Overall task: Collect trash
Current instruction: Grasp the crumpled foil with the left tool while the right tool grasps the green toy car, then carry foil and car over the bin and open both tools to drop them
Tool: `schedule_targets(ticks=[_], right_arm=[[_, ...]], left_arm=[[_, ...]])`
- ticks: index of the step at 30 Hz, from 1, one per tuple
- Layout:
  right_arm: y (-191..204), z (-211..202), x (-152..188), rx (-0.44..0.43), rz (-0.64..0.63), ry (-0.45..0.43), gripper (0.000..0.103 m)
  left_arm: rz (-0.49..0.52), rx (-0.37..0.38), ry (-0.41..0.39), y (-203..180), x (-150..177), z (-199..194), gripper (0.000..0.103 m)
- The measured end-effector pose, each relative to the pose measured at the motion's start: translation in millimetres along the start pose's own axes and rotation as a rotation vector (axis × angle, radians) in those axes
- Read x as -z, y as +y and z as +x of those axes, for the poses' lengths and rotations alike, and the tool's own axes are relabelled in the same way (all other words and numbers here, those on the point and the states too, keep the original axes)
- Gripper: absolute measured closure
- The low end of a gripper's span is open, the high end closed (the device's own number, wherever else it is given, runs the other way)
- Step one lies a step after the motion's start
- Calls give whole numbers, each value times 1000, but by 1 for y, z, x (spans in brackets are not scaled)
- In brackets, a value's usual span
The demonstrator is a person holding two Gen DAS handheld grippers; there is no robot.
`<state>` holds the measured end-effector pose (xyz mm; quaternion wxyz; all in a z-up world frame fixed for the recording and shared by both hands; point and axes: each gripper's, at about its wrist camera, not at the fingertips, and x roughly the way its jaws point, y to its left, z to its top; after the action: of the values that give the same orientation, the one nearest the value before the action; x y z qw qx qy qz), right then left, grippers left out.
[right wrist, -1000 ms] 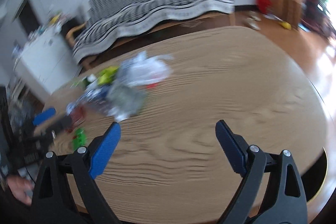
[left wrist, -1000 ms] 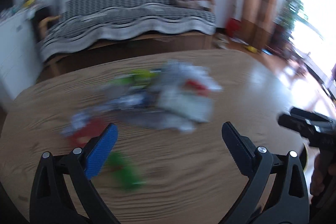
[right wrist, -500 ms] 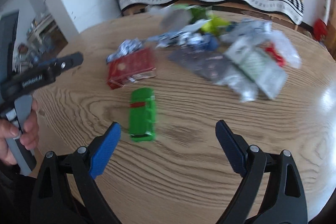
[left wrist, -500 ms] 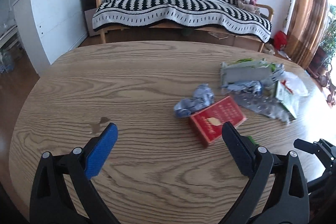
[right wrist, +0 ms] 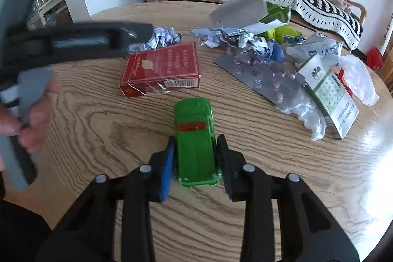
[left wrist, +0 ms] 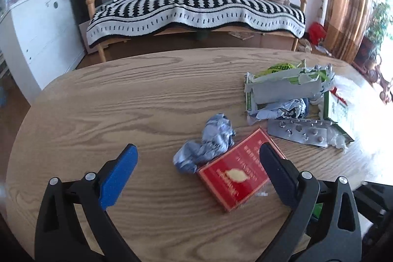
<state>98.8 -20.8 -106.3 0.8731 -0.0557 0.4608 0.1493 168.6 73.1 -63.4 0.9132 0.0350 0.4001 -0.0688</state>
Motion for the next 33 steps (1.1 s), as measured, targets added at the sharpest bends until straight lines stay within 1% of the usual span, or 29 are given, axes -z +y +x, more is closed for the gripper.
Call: schedule_targets(ticks=[2, 5, 8, 9, 10, 11, 12, 13, 14, 15, 16, 17, 22, 26, 27, 28, 33], right_arm=[[-7, -7, 0, -5, 0, -5, 69], [-17, -16, 3, -9, 16, -6, 69], [-26, -25, 7, -9, 23, -12, 69], [-30, -28, 8, -9, 24, -14, 69], [-34, -32, 10, -12, 28, -15, 69], [-37, -35, 12, -14, 31, -16, 69], [-40, -38, 13, -13, 34, -17, 69], [-44, -42, 15, -13, 39, -20, 69], [-45, -45, 16, -12, 43, -22, 69], [-48, -48, 19, -11, 49, -25, 69], [-52, -53, 20, -10, 55, -30, 69], [-55, -57, 22, -8, 61, -35, 69], [-84, -86, 32, 3, 108, -71, 69], [-114, -109, 42, 32, 163, -97, 69], [-127, -118, 47, 46, 183, -107, 69], [-135, -124, 51, 57, 199, -113, 69], [-198, -161, 78, 123, 313, -144, 69]], left_arm=[[11, -2, 7, -4, -5, 8, 7], [5, -37, 5, -6, -12, 19, 7], [-26, -26, 33, -4, -16, 29, 7], [-47, -15, 52, -2, -16, 35, 9], [-61, -13, 69, 0, -14, 39, 16], [-68, -12, 86, 1, -13, 43, 29], [-71, -14, 98, 1, -12, 45, 35], [-76, -12, 107, 1, -12, 47, 48], [-83, -9, 118, 1, -11, 49, 57], [-87, -14, 115, 2, -11, 49, 63], [-91, -17, 102, 2, -11, 46, 74], [-92, -23, 98, 3, -12, 44, 74], [-106, -66, 24, 0, -19, 11, 75], [-97, -81, -18, -17, -23, -18, 75], [-77, -87, -25, -27, -24, -25, 75], [-53, -77, -35, -40, -24, -33, 75], [32, 2, -98, -102, -26, -69, 75]])
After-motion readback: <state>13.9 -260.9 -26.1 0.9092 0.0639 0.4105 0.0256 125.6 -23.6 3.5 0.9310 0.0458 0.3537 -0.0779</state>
